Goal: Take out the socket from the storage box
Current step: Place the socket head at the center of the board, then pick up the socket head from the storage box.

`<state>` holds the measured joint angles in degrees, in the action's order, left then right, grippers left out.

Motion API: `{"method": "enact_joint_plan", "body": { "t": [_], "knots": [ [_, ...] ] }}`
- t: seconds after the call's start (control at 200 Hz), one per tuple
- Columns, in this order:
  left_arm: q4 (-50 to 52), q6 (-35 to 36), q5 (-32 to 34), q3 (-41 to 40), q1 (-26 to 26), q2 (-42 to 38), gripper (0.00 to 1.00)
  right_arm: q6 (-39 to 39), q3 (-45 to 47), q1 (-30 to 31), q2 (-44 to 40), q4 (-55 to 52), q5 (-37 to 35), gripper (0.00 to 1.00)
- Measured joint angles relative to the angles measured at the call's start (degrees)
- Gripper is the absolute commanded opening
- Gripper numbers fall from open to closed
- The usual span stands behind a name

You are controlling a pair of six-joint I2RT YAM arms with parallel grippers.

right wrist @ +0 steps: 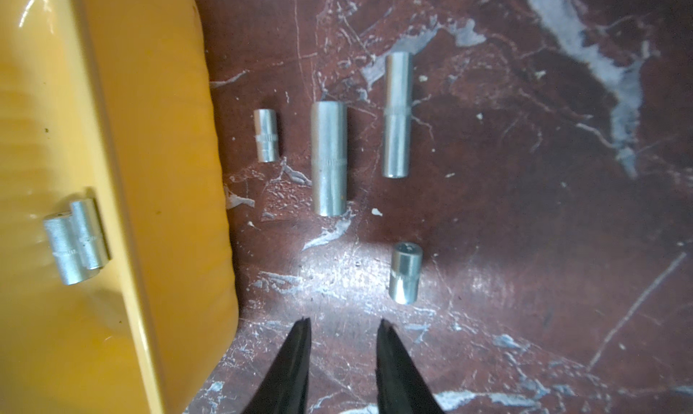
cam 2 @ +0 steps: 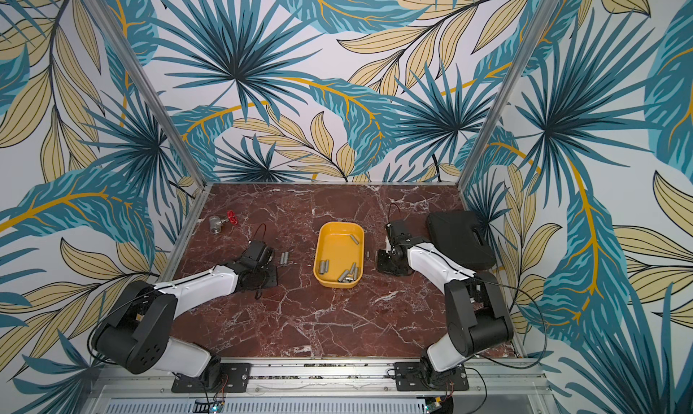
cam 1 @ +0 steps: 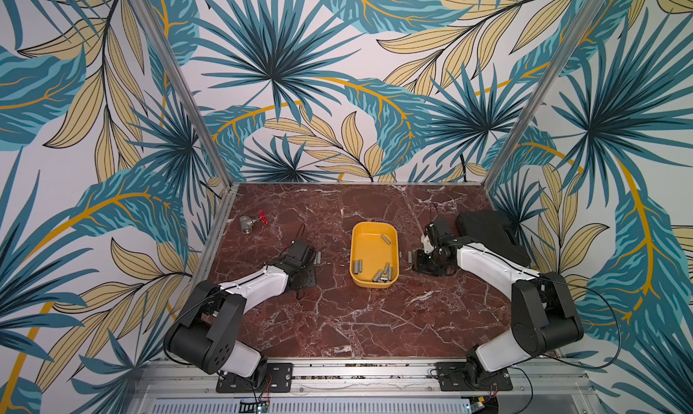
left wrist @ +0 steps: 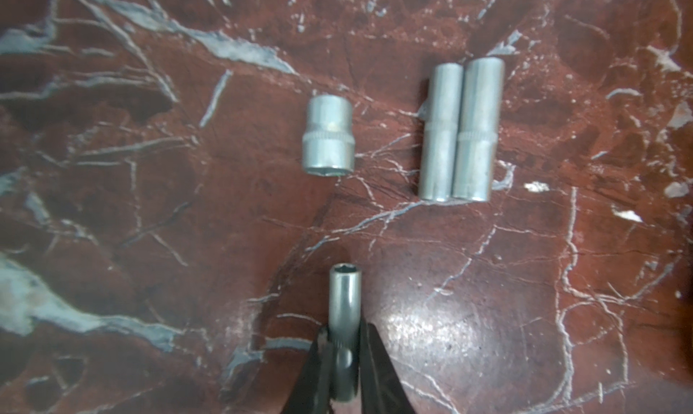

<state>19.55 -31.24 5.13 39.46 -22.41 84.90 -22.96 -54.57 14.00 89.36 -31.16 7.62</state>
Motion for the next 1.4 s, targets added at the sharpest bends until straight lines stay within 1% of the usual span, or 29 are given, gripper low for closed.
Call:
{"method": "enact_joint_plan", "body": {
  "t": [0.09, 0.26, 0.701, 0.901, 1.137, 1.247, 1.397],
  "knots": [
    [-0.07, 0.44, 0.02, 0.0, 0.24, 0.0, 0.28, 0.0, -0.26, 0.0, 0.02, -0.04, 0.04, 0.32],
    [-0.11, 0.85, 0.04, 0.04, 0.39, 0.0, 0.34, 0.02, -1.03, 0.02, 0.02, -0.07, 0.22, 0.32],
    [0.7, 1.05, 0.02, 0.24, 0.42, -0.17, 0.39, 0.07, -2.54, 0.02, 1.03, -0.92, 0.59, 0.32],
    [4.35, 1.2, 0.17, 0.24, 0.5, -3.32, 0.42, 0.9, -7.34, 0.74, 1.05, -3.17, 0.42, 0.32],
    [7.58, 1.16, 1.73, 1.73, 0.52, -10.69, 0.46, 1.11, -15.45, 5.46, 3.76, -4.13, -0.42, 0.33],
    [8.63, 1.16, 2.54, 2.05, 0.55, -13.07, 0.48, 1.11, -19.61, 9.16, 7.78, -4.44, -0.87, 0.32],
    [9.92, 0.81, 3.1, 2.05, 0.57, -14.34, 0.48, 1.09, -24.2, 14.03, 14.12, -4.72, -1.62, 0.32]
  ]
}}
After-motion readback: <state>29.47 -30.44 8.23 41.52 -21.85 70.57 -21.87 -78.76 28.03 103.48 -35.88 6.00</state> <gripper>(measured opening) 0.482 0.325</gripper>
